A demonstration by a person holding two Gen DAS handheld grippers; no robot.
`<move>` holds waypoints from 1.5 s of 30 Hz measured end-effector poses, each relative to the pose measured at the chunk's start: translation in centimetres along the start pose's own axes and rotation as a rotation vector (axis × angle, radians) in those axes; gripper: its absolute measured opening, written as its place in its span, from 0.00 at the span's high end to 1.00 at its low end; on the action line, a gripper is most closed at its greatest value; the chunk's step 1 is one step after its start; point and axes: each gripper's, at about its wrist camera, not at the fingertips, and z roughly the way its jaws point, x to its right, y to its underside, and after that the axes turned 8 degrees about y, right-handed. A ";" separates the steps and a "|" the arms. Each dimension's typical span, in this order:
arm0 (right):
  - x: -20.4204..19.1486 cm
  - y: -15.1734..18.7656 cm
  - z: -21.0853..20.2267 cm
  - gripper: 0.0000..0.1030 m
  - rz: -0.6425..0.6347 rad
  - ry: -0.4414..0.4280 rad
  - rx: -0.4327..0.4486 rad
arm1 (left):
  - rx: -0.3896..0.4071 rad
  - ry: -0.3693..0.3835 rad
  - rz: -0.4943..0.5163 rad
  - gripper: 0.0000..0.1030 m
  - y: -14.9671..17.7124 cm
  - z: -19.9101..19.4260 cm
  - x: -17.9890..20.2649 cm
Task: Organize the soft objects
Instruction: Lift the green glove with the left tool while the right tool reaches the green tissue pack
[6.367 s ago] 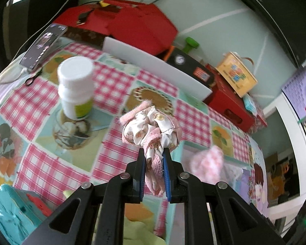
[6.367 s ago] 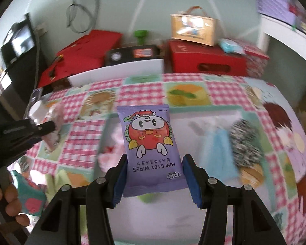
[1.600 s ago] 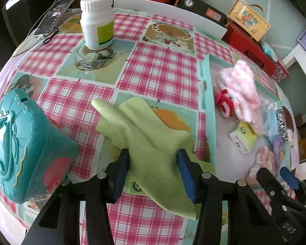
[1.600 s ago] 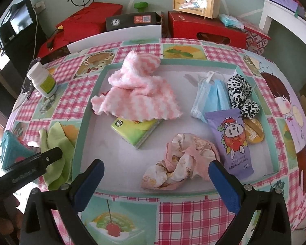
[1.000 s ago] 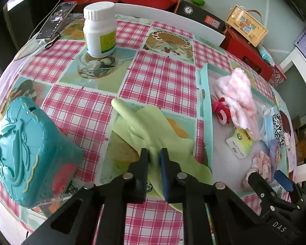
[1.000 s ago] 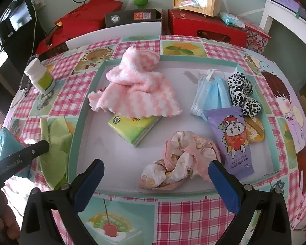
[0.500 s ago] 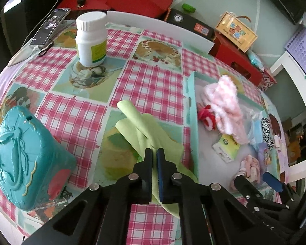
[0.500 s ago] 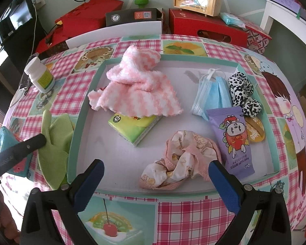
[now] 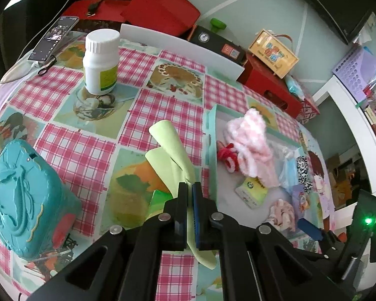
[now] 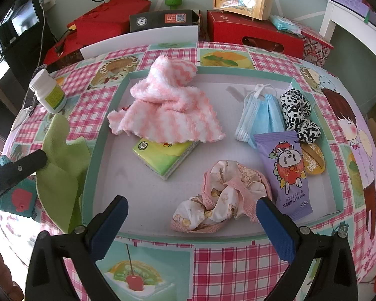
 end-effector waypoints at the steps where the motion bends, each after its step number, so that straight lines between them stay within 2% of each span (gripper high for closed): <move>1: 0.0 0.0 0.0 0.00 0.000 0.000 0.000 | 0.003 0.009 0.000 0.97 0.0 -0.1 0.0; 15: 0.3 0.1 -0.1 0.00 0.008 0.004 0.009 | 0.072 0.112 0.014 0.97 -0.6 -1.8 0.8; 26: 0.2 -0.2 -1.8 0.00 0.022 -0.048 0.092 | 0.177 0.156 0.041 0.97 -1.2 -4.5 1.5; 36: -3.1 -0.2 -2.7 0.00 -0.050 -0.159 0.145 | 0.276 0.139 -0.015 0.97 -2.1 -7.2 -0.7; 45: -8.0 0.3 -2.8 0.00 -0.159 -0.234 0.160 | 0.344 0.131 -0.077 0.97 -2.6 -9.2 -3.2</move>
